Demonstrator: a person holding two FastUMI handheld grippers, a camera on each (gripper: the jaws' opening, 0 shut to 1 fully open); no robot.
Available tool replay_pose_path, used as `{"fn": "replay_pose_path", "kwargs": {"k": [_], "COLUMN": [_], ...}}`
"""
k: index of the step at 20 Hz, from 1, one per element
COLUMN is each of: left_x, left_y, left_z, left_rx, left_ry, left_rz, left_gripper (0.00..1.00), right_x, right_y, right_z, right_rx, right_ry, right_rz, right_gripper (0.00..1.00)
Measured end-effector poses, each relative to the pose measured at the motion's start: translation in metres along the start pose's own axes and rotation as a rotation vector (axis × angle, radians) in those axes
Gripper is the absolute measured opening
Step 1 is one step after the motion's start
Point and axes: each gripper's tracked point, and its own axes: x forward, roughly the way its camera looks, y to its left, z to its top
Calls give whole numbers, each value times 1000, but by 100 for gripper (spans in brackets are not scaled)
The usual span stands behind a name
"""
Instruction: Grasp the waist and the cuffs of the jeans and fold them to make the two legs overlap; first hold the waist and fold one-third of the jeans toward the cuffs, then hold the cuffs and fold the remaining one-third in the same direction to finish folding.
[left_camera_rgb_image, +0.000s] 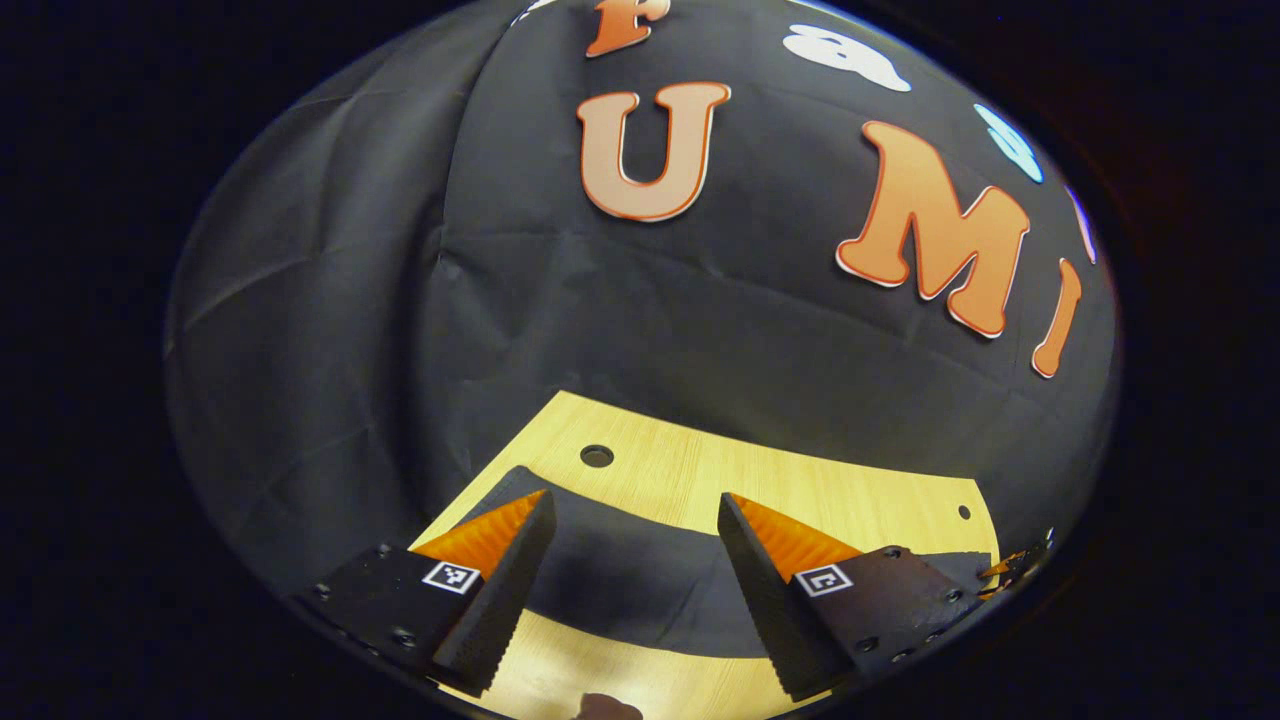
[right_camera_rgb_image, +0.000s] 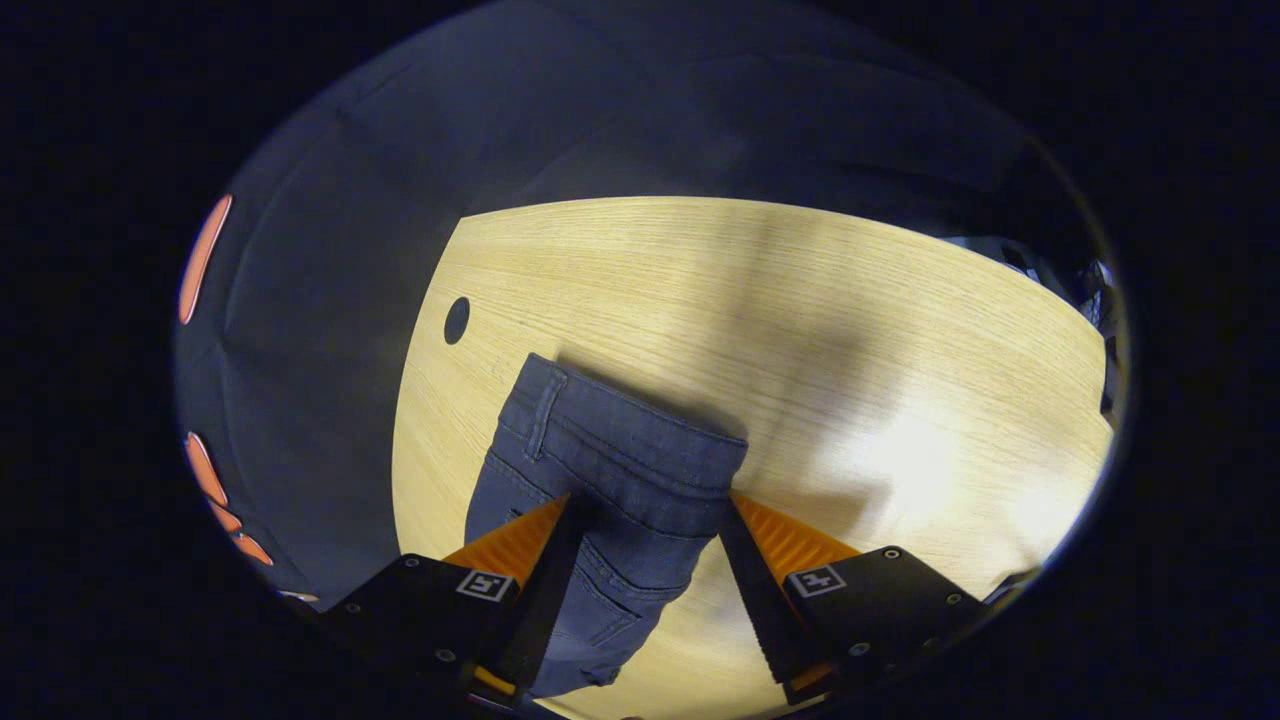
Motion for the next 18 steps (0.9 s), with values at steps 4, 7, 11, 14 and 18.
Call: {"fn": "replay_pose_path", "kwargs": {"k": [4, 7, 11, 14, 18], "left_x": [-21, -39, -59, -70, -73], "left_y": [-13, -28, -43, -50, -52], "left_z": [-13, -24, -42, -45, -45], "left_rx": [3, -28, 38, 60, 73], "left_ry": [-21, -27, -33, -43, -46], "left_rz": [-15, -34, -46, -55, -69], "left_gripper": [98, 100, 98, 98, 98], "right_x": [2, 5, 3, -5, -23], "right_y": [-10, -7, -3, 3, 14], "right_z": [2, -3, -3, 0, -1], "right_rx": [-25, -36, -22, -22, -63], "right_ry": [-24, -37, -45, -92, -155], "right_rz": [-13, -13, -5, 13, 20], "right_gripper": [55, 33, 22, 15, 15]}}
